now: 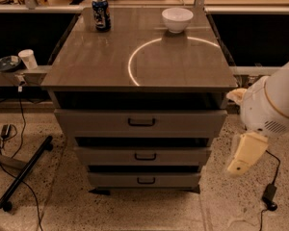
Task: Open top drawer
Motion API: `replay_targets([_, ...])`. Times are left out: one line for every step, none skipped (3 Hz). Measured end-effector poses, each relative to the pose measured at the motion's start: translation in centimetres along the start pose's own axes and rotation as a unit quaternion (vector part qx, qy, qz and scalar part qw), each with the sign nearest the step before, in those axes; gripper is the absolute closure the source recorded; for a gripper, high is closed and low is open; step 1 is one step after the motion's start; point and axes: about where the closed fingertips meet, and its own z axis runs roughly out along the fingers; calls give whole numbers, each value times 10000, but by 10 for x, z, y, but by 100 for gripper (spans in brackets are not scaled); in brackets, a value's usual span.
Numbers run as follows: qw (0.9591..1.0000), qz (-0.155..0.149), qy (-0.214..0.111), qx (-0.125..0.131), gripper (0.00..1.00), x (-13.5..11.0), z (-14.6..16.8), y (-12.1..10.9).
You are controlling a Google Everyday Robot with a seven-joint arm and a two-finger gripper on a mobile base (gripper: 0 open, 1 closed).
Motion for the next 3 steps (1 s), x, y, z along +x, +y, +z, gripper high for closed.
replay_targets([10000, -7, -24, -63, 0, 1, 30, 15])
replay_targets([9999, -9, -35, -146, 0, 3, 55, 29])
replay_targets([9997, 19, -28, -261, 0, 6, 75, 41])
